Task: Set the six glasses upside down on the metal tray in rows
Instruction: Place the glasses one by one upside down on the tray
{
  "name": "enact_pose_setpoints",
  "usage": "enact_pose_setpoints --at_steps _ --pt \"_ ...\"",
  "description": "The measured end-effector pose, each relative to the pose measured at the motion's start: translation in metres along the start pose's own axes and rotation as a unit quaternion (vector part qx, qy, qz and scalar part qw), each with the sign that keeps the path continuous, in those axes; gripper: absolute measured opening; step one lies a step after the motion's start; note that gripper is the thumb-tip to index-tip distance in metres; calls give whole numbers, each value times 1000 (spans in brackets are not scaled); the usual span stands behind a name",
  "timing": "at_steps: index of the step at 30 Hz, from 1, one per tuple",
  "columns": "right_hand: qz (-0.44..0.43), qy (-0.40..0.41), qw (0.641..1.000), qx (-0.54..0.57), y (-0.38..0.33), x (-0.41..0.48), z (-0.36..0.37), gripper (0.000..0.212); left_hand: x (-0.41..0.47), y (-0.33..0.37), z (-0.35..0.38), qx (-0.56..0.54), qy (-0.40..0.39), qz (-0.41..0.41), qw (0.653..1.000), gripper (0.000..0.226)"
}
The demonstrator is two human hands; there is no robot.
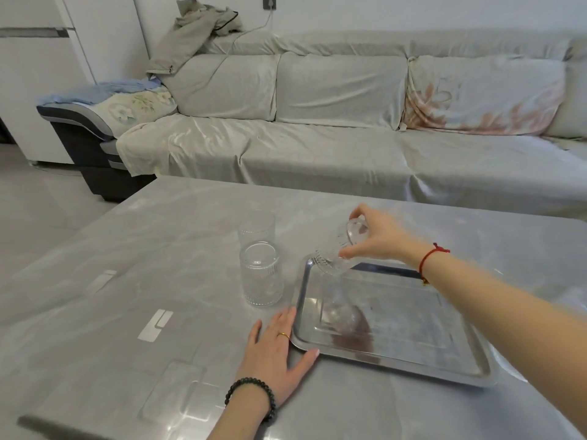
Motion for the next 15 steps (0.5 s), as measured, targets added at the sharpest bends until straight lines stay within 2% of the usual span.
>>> enact_pose_setpoints --at_steps 3,9,15 --pt "-1 -13 1000 -1 -7 -1 11 67 1 0 1 -5 0 -6 1000 85" --pt "-38 -29 995 -87 -24 2 44 71 2 0 1 -2 1 -2 1000 86" --pt "-16 -20 998 -52 -20 1 49 73 2 -1 2 -1 -9 -2 1000 85"
Point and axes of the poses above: each hand's wrist, its own x-axis towards the middle knuckle, its own z-axis out of the palm, y = z × x, the point moved 5 cm from there along x, towards the middle knuckle, and after that the axes turned 12 degrees about y, right-handed, at the moved point
